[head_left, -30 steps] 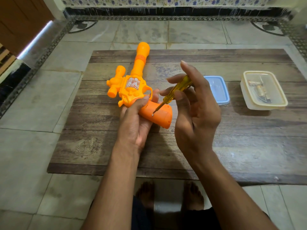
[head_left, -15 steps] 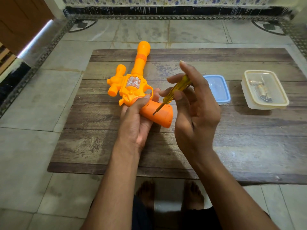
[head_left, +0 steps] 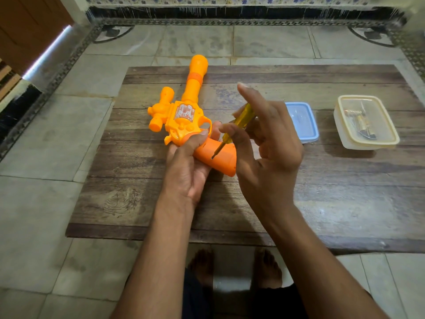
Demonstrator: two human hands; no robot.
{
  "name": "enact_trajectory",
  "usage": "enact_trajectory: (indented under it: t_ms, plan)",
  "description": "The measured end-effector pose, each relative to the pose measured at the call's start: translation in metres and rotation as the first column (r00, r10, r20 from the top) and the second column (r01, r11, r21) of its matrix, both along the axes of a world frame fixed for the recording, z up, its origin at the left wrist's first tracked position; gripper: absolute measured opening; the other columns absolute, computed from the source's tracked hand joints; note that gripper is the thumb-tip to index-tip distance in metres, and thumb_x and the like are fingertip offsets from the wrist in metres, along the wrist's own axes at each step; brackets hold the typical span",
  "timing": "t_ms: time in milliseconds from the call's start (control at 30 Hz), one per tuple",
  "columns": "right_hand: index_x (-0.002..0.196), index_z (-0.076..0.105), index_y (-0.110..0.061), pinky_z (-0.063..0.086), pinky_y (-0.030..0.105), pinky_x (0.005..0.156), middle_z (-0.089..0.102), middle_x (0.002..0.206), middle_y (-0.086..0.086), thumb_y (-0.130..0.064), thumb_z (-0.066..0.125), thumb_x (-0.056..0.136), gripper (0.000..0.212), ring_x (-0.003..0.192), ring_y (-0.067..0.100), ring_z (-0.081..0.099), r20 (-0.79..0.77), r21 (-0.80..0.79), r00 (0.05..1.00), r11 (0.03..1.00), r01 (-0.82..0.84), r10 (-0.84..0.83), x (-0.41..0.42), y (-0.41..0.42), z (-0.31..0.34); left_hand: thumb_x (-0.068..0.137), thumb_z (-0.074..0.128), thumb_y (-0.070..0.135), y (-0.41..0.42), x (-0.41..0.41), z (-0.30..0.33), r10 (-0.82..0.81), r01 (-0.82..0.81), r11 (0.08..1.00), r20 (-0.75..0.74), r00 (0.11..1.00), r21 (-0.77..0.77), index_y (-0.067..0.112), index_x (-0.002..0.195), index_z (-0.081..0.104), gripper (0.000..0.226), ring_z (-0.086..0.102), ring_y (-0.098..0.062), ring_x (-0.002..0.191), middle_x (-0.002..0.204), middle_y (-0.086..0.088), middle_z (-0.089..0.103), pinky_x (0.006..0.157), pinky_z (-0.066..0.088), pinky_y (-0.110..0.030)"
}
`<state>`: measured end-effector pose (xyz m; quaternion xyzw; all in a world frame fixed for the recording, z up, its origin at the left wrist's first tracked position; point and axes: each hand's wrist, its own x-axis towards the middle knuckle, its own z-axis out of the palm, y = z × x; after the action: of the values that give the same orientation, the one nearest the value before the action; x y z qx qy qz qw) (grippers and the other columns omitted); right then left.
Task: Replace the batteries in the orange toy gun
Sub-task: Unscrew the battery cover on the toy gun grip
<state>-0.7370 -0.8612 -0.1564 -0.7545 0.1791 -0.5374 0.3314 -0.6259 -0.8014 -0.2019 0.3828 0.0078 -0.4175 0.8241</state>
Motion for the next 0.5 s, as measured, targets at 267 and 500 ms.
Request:
enact_trajectory:
  t_ms: [267, 500]
  plan:
    - [0.13, 0.059, 0.006, 0.056, 0.05, 0.081, 0.066, 0.109, 0.013, 0.004, 0.062, 0.098, 0.033, 0.096, 0.033, 0.07, -0.007, 0.087, 0.995, 0.991, -0.102, 0.103, -0.0037, 0.0016, -0.0006, 0.088, 0.063, -0.002, 0.0003, -0.0009, 0.0036, -0.007, 0.007, 1.0, 0.024, 1.0, 0.005, 0.001, 0.15, 0.043, 0.065, 0.06, -0.038, 0.129, 0.14, -0.026, 0.06, 0.106, 0.047, -0.061]
    - [0.14, 0.055, 0.006, 0.057, 0.044, 0.074, 0.061, 0.096, 0.017, -0.003, 0.069, 0.098, 0.045, 0.083, 0.027, 0.062, -0.029, -0.017, 0.999, 1.0, -0.018, 0.018, 0.0001, 0.0011, 0.0009, 0.088, 0.061, -0.005, 0.0003, -0.0027, 0.0046, 0.007, -0.007, 1.0, 0.028, 1.0, -0.004, 0.004, 0.147, 0.046, 0.061, 0.062, -0.04, 0.126, 0.136, -0.024, 0.063, 0.106, 0.045, -0.064]
